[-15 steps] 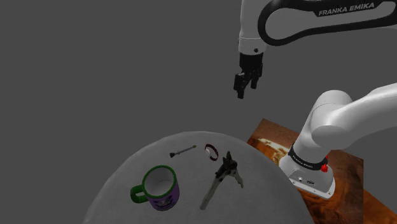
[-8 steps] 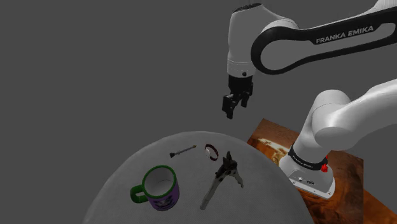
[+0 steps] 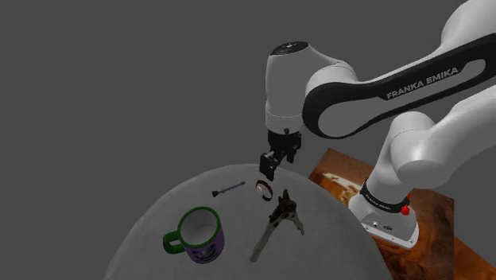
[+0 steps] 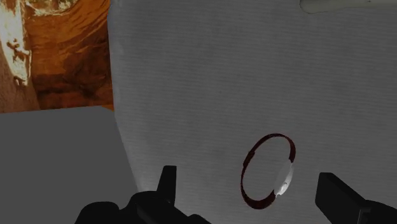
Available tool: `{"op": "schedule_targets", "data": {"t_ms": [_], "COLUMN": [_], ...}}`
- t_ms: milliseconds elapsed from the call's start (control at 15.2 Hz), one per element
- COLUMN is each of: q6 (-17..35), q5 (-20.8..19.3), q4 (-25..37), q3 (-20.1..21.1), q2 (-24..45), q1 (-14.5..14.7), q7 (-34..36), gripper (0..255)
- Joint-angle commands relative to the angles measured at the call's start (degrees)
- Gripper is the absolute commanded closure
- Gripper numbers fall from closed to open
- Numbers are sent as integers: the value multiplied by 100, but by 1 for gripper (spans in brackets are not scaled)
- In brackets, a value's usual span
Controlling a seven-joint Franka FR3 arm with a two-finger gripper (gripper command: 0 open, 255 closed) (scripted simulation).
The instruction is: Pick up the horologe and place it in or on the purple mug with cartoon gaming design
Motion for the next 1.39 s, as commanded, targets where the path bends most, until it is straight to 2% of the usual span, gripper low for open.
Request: {"op": "schedule_targets", "data": {"t_ms": [0, 198, 660, 1188, 1254, 1320], "q6": [335, 708, 1443, 1442, 1442, 1442], "q5": [92, 120, 133, 132, 132, 132], "q4": [48, 177, -138, -137, -137, -137], "q3": [296, 663, 867, 866, 866, 866], "q2": [308, 727, 1156, 1156, 1156, 1156], "q1": [54, 69, 23, 23, 23, 23], "q7": [273, 623, 674, 674, 674, 674], "gripper": [0, 0, 0, 0, 255, 255]}}
